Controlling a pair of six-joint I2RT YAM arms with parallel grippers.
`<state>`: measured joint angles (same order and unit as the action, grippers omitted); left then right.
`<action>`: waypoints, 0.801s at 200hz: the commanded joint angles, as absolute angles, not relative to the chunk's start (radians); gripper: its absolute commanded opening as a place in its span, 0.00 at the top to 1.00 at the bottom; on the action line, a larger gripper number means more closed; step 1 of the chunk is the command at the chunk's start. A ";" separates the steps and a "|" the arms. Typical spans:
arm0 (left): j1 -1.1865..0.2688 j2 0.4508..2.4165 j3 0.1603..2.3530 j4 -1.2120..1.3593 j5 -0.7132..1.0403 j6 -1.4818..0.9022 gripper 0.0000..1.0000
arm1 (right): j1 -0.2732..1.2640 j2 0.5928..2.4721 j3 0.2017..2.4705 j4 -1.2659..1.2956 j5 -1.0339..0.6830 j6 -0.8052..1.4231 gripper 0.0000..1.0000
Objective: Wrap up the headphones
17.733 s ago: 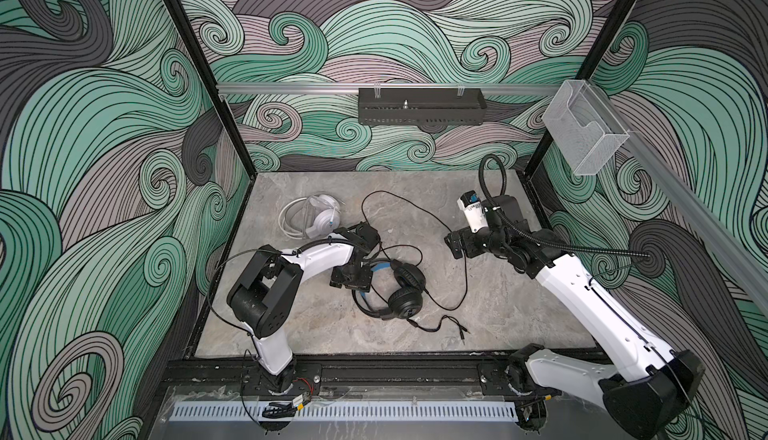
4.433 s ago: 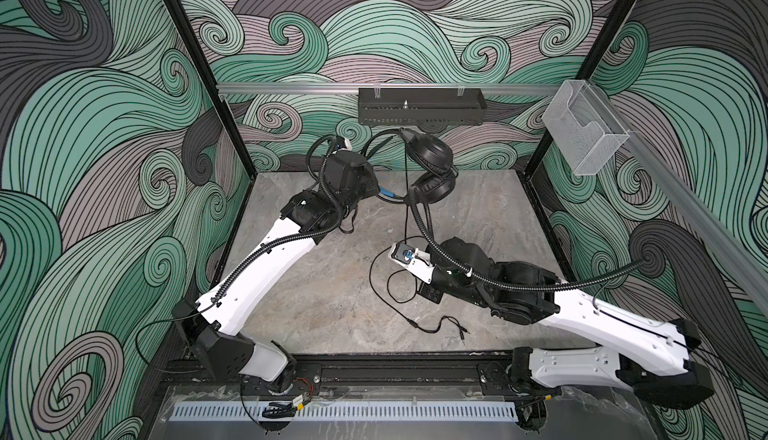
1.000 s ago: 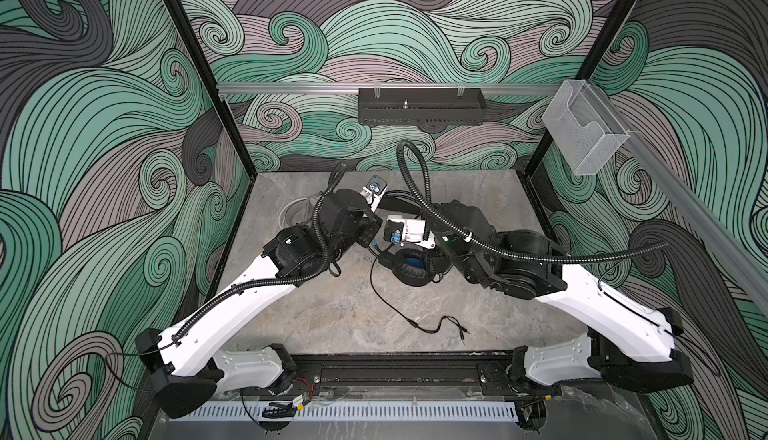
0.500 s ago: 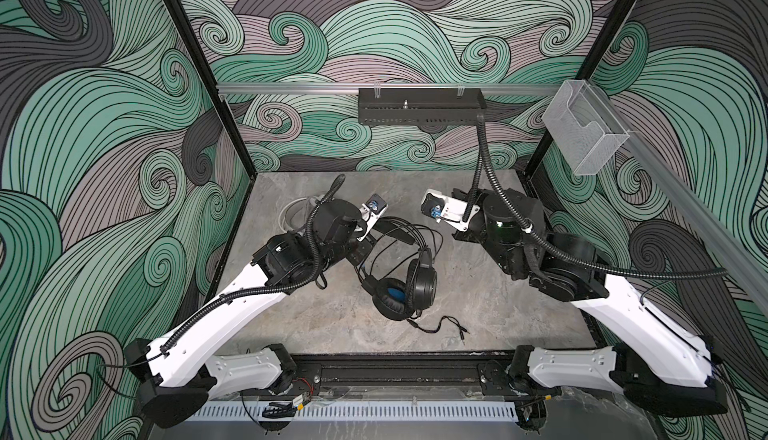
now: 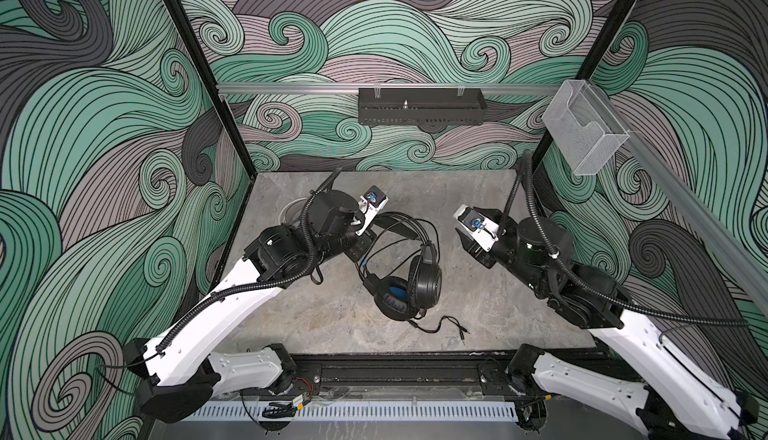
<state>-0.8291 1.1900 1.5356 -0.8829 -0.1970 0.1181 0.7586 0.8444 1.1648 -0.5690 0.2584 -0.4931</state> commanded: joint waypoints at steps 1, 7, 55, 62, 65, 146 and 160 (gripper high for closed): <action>-0.824 1.194 1.634 -0.921 -0.135 0.057 1.00 | 0.684 0.790 1.087 -0.475 0.008 -0.310 0.29; -0.824 1.198 1.653 -0.933 -0.129 0.052 1.00 | 0.671 0.785 1.073 -0.470 -0.043 -0.290 0.28; -0.824 1.234 1.764 -1.025 -0.129 0.046 1.00 | 0.664 0.798 0.995 -0.384 -0.245 -0.204 0.25; -0.824 1.239 1.776 -1.032 -0.130 0.046 1.00 | 0.664 0.801 0.993 -0.381 -0.265 -0.196 0.25; -0.824 1.240 1.780 -1.035 -0.130 0.045 1.00 | 0.665 0.802 0.990 -0.378 -0.268 -0.190 0.25; -0.824 1.259 1.839 -1.038 -0.110 0.034 1.00 | 0.658 0.866 0.884 -0.148 -0.330 -0.063 0.25; -0.825 1.259 1.839 -1.035 -0.107 0.030 1.00 | 0.643 0.909 0.880 -0.093 -0.352 -0.055 0.26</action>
